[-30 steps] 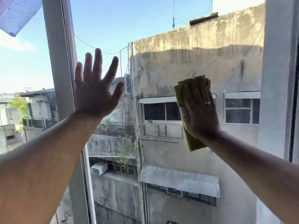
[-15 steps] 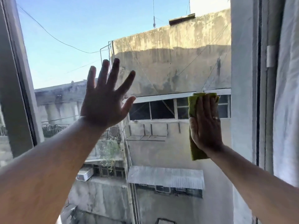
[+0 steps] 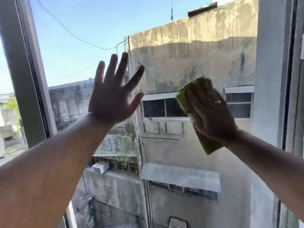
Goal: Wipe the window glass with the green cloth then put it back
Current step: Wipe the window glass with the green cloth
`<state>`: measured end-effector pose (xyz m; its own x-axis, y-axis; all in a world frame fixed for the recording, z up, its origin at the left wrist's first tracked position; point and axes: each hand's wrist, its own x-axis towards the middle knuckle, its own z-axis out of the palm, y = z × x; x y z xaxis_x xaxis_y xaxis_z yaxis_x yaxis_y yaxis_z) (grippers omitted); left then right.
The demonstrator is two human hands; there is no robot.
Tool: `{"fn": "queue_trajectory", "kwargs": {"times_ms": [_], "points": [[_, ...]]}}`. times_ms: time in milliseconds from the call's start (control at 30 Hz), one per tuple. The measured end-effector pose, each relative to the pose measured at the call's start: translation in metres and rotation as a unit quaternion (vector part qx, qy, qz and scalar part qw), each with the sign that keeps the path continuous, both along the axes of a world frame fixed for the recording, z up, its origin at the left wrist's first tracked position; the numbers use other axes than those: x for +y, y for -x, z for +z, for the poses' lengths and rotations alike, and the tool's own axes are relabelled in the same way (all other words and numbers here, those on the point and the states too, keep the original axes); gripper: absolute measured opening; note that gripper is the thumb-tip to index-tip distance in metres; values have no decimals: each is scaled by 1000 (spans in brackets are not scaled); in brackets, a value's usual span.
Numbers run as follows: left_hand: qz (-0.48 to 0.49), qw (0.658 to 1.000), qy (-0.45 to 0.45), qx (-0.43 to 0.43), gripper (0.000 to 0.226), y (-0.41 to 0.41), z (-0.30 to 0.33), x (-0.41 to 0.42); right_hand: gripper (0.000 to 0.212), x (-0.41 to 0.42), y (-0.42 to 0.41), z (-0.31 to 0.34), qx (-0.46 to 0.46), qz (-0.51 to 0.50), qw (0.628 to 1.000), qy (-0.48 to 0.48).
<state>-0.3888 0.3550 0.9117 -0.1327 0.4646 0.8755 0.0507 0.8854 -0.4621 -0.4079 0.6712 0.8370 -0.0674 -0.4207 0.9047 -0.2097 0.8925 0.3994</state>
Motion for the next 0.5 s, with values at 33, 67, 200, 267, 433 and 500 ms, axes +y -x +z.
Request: {"fn": "queue_trajectory", "kwargs": {"times_ms": [33,67,200,267,433,500], "points": [[4,1000,0,-4,66,-1,-1,1,56,4,0,12,-6,-5,998,64],[6,1000,0,-8,66,-3,-1,2,57,-5,0,19,-10,-2,992,125],[-59,998,-14,-18,62,-12,4,-4,58,-90,-10,0,-3,27,970,243],[-38,998,-45,10,64,-15,10,-22,60,-132,-14,-27,-12,50,985,164],[17,993,-114,-12,70,-18,5,-49,57,-163,-23,-91,-32,53,965,-257],[5,994,-113,-10,69,-14,4,-47,53,-131,-20,-86,-28,42,952,-303]]}}
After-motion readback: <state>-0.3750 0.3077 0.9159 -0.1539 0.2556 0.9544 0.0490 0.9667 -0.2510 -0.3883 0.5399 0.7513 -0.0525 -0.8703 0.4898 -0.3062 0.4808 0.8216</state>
